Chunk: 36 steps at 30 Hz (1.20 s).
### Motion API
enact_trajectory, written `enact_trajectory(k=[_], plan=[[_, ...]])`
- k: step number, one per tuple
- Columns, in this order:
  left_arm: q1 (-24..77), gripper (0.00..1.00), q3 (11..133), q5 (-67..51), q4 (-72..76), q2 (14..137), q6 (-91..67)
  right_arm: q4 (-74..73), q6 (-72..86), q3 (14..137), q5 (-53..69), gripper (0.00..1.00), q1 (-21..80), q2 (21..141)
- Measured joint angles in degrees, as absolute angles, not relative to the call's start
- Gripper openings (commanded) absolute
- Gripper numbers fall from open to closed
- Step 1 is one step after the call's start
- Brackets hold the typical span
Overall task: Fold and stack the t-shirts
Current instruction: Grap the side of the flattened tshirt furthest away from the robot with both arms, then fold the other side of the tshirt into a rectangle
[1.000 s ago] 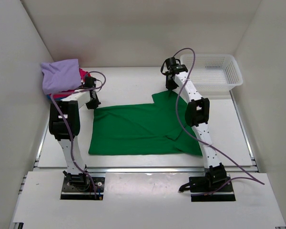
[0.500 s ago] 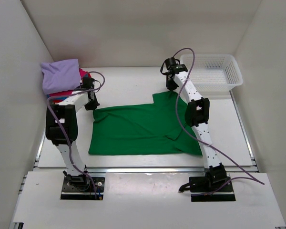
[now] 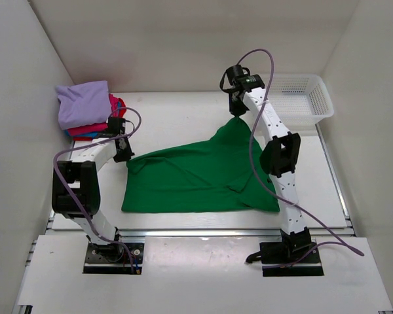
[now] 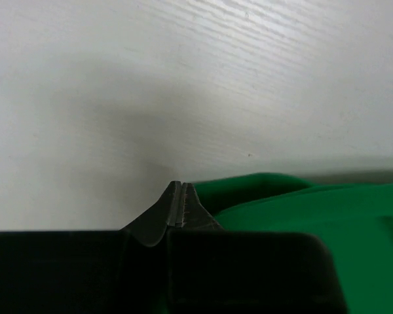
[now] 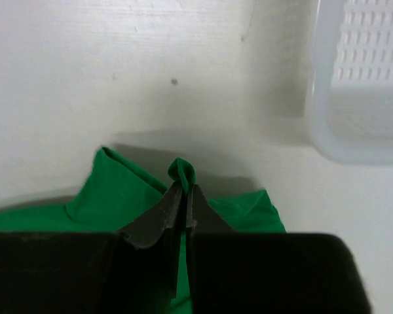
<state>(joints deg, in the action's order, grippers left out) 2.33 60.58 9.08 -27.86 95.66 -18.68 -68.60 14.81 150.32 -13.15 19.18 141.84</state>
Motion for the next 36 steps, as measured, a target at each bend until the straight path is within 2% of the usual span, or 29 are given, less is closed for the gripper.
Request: enact_trajectory(k=[6,12,16,22,36], plan=[[2.2,0.0,57.9,7.4,-27.6,92.5,-18.3,-65.4,12.8,131.0,-13.5,0.0,20.6,130.6],[1.9,0.0,55.7,6.5,-27.0,90.0,-17.9,-52.0,10.9,95.1,-13.3,0.0,21.6,115.1],[1.9,0.0,52.8,6.3,-27.0,86.9,-17.5,-48.2,10.4,82.1,-13.0,0.0,20.7,107.5],[1.5,0.0,49.5,6.3,-27.4,84.4,-16.9,-41.6,10.3,71.2,-13.1,0.0,18.2,97.0],[1.8,0.0,48.6,6.3,-29.4,82.9,-16.5,-38.7,11.0,59.1,-10.9,0.0,16.4,82.7]])
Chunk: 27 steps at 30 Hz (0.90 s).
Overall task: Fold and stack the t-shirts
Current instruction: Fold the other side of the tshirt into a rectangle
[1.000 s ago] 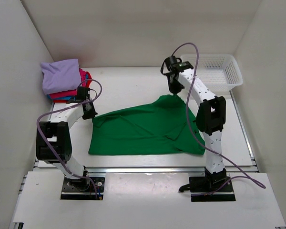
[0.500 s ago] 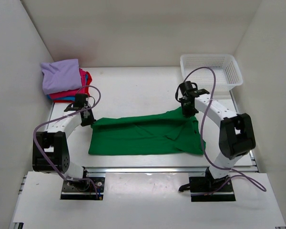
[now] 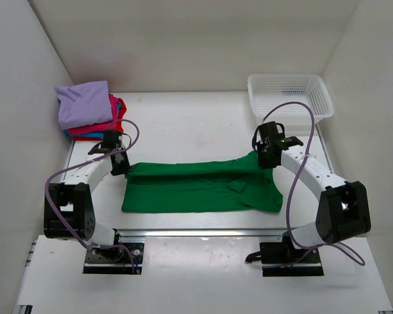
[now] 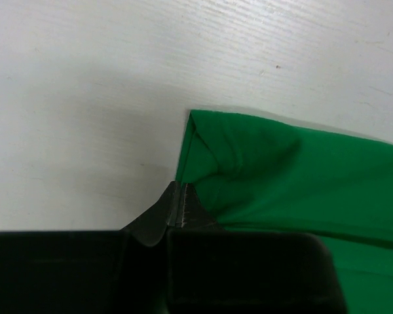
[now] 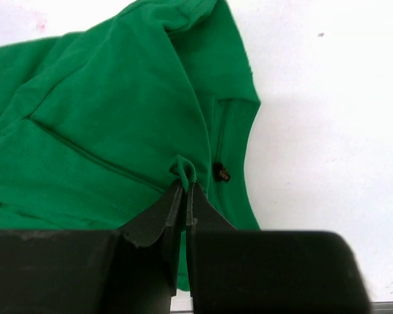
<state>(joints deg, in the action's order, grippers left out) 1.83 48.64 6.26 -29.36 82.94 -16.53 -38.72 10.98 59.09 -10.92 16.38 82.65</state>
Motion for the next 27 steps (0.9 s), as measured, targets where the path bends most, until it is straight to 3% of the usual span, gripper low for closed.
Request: enact_trajectory(k=[27], plan=[[3.7,0.0,46.3,6.2,-37.1,81.0,-15.9,-40.8,17.3,47.0,-9.4,0.0,19.5,80.0]])
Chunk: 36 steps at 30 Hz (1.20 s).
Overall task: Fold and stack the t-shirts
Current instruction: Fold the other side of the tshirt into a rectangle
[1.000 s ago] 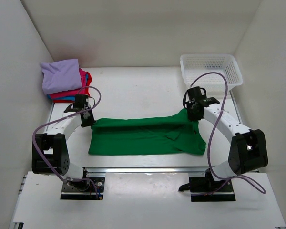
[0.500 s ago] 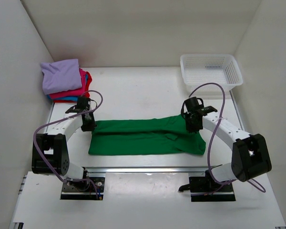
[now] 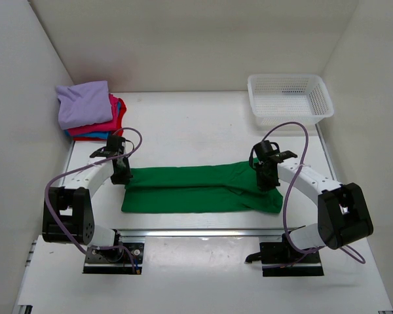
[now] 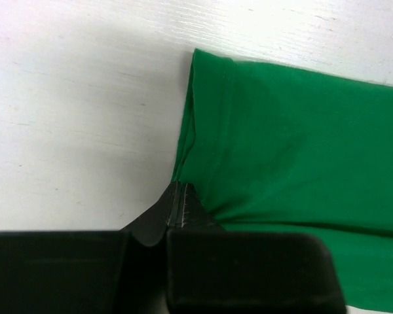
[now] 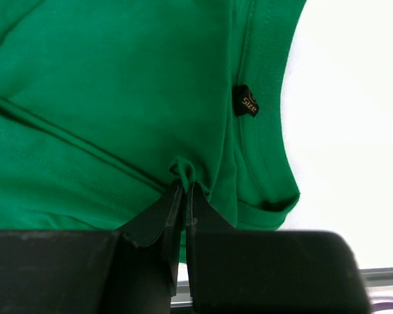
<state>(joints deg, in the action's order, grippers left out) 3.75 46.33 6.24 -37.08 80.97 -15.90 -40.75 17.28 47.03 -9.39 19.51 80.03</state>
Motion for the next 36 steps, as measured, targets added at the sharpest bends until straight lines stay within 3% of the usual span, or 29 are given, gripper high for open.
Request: enact_trajectory(k=[5,7,11,14,19,22,36], plan=[[3.9,0.0,46.3,8.1,-37.1,79.5,-15.0,-40.5,17.6,46.2,-9.5,0.04,19.4,80.0],[4.0,0.12,46.3,9.3,-37.1,79.2,-14.6,-40.5,17.7,46.1,-9.5,0.12,19.4,80.0],[3.9,0.56,46.5,12.8,-37.8,79.2,-13.6,-40.9,18.0,46.1,-10.1,0.3,19.4,80.0],[3.7,0.66,47.5,15.3,-38.4,79.1,-13.1,-42.0,17.8,46.2,-10.8,0.37,19.4,79.1],[4.2,0.51,49.0,16.4,-37.8,77.9,-11.4,-43.8,17.5,48.9,-11.1,0.39,19.1,75.8],[7.0,0.47,49.0,13.2,-36.2,76.0,-10.4,-41.9,17.6,51.1,-10.5,0.39,19.6,74.3],[18.9,0.44,42.8,7.3,-30.8,83.2,-17.8,-32.9,21.5,51.3,-6.6,0.38,25.3,90.7]])
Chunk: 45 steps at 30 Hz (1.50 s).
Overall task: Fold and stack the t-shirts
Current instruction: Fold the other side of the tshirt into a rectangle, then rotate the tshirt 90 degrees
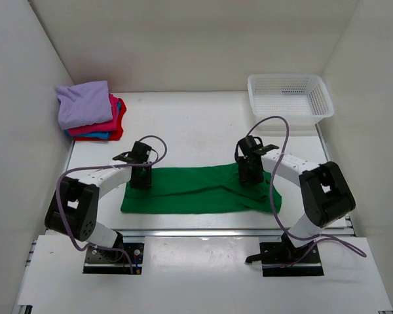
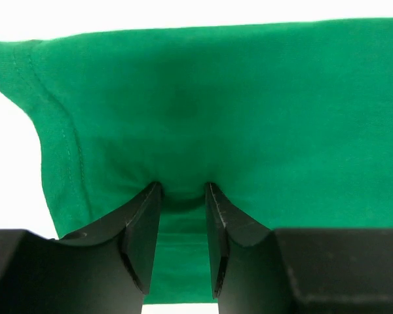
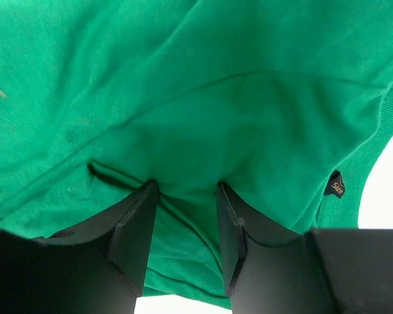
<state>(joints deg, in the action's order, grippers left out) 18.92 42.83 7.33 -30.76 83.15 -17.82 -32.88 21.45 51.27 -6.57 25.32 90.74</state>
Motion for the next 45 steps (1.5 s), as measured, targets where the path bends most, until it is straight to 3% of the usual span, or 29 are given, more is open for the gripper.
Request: enact_trajectory(k=[5,11,17,20,22,28,33,38,41,43,45], plan=[[21.6,0.38,44.2,8.5,-30.8,85.8,-19.7,-33.8,20.6,60.2,-5.0,0.38,24.7,98.8],[24.4,0.37,44.9,7.9,-30.7,86.5,-22.0,-35.8,17.7,80.4,-2.6,0.36,25.0,114.2],[24.8,0.37,41.7,2.9,-30.5,82.9,-25.8,-43.3,12.9,115.0,0.4,0.36,26.7,135.6],[25.6,0.33,39.7,-0.6,-30.8,80.8,-27.7,-50.4,10.3,140.6,3.2,0.37,27.8,149.7],[26.9,0.33,38.6,-3.3,-30.9,79.9,-28.7,-50.0,9.2,146.5,6.2,0.38,28.2,153.3],[30.1,0.4,35.6,-11.7,-32.0,76.5,-30.9,-55.9,6.9,151.9,8.1,0.39,29.2,155.0],[24.7,0.5,39.3,-13.1,-38.9,73.1,-30.9,-57.0,5.8,154.0,8.0,0.43,28.6,153.5],[17.8,0.46,51.9,-13.5,-38.6,70.7,-29.3,-59.0,5.6,151.0,5.7,0.43,27.2,144.8],[15.4,0.4,60.6,-14.0,-35.5,76.0,-26.9,-60.5,5.9,145.1,1.3,0.31,27.0,134.9],[15.4,0.37,65.0,-14.1,-31.9,82.0,-25.6,-60.7,6.1,139.0,-0.9,0.1,28.0,127.3],[15.5,0.34,67.2,-14.4,-27.7,88.1,-24.9,-59.7,6.2,130.0,-2.5,0.0,29.8,119.4]])
